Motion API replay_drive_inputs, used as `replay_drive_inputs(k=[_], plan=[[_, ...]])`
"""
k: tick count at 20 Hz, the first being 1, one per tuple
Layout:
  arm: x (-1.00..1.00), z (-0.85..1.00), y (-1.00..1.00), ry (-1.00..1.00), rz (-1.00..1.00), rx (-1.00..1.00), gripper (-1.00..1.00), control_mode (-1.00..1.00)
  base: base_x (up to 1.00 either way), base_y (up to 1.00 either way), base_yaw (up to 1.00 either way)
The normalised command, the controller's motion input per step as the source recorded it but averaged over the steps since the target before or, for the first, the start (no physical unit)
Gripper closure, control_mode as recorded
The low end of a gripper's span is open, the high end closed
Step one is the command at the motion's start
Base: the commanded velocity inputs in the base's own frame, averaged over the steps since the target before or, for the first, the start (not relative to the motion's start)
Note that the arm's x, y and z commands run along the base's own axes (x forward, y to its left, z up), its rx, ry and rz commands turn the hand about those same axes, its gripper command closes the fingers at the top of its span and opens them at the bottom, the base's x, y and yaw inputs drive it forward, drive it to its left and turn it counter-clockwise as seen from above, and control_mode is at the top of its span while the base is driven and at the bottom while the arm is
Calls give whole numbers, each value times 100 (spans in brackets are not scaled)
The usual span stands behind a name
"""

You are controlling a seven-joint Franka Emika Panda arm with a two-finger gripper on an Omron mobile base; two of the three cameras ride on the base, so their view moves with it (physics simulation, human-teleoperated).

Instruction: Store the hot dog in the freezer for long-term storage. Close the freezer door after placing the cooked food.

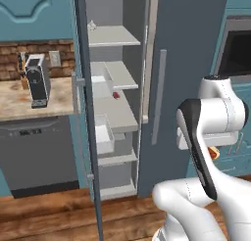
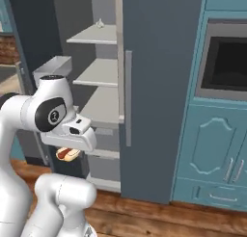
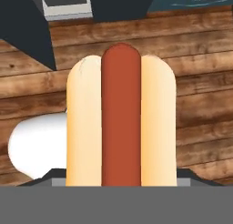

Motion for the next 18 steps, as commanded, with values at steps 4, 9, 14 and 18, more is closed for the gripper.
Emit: replay_drive_inputs(k=[4,9,14,18], plan=[[0,0,0,0,0,0,100,100,44,-8,53],[0,0,0,0,0,0,100,100,25,-40,38],[0,0,0,0,0,0,100,100,22,-39,26],[0,0,0,0,0,0,100,100,25,-1,24]])
